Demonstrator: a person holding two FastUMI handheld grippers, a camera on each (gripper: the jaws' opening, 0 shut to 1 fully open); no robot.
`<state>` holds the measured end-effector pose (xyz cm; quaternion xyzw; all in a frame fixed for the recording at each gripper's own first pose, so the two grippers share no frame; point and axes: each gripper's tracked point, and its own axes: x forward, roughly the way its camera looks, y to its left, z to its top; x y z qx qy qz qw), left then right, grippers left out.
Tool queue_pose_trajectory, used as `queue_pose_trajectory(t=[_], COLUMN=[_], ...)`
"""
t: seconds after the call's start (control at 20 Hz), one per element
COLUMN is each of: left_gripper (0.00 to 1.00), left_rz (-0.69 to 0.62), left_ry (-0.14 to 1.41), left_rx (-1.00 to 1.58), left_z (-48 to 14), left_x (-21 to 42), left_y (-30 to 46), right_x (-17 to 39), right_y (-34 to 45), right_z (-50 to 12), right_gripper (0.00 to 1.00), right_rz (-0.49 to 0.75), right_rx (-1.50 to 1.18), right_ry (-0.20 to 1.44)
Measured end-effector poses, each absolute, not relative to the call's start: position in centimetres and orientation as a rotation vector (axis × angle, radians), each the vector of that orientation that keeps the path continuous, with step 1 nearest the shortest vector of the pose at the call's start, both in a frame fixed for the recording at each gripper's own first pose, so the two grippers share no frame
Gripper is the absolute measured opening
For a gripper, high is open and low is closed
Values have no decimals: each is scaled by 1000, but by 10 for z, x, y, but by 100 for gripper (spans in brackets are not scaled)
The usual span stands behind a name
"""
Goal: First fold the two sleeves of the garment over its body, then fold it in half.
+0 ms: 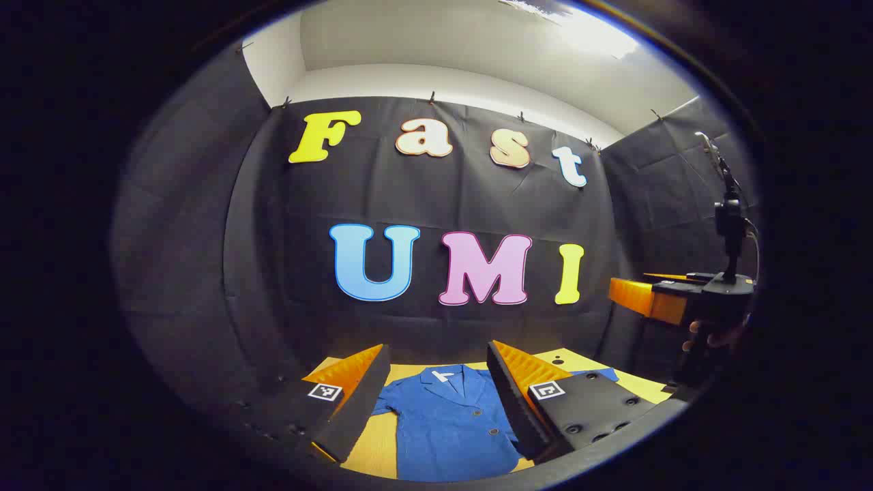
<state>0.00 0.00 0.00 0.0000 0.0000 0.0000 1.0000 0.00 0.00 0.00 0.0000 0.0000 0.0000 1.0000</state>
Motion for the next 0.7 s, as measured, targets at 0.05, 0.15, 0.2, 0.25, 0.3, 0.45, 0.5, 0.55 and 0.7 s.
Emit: queue_pose_trajectory(t=[0.05,0.15,0.2,0.25,0.3,0.45,0.5,0.55,0.7], left_gripper=[82,80,82,82,82,80,82,82,82], left_rz=[15,33,33,39,48,64,57,52,41], left_ry=[6,1,-9,-20,-25,-22,-20,-9,8], left_rx=[3,4,0,-2,-1,14,14,16,33], left_z=[-3,-1,2,3,5,2,2,0,-2], left_x=[-1,-2,-3,-3,1,8,11,12,17], left_y=[6,12,13,13,15,13,9,7,4], right_x=[-1,4,6,9,12,18,20,24,33], right_y=[-2,-4,-4,-3,-2,-5,-8,-9,-15], right_z=[3,2,-3,-6,-8,-14,-18,-22,-33], right_gripper=[96,96,95,96,96,92,96,96,96], right_rz=[-12,-27,-22,-11,-1,9,8,9,-1], right_rx=[5,-1,-10,-20,-25,-24,-27,-28,0], right_ry=[-5,-11,-6,-1,9,20,25,34,63])
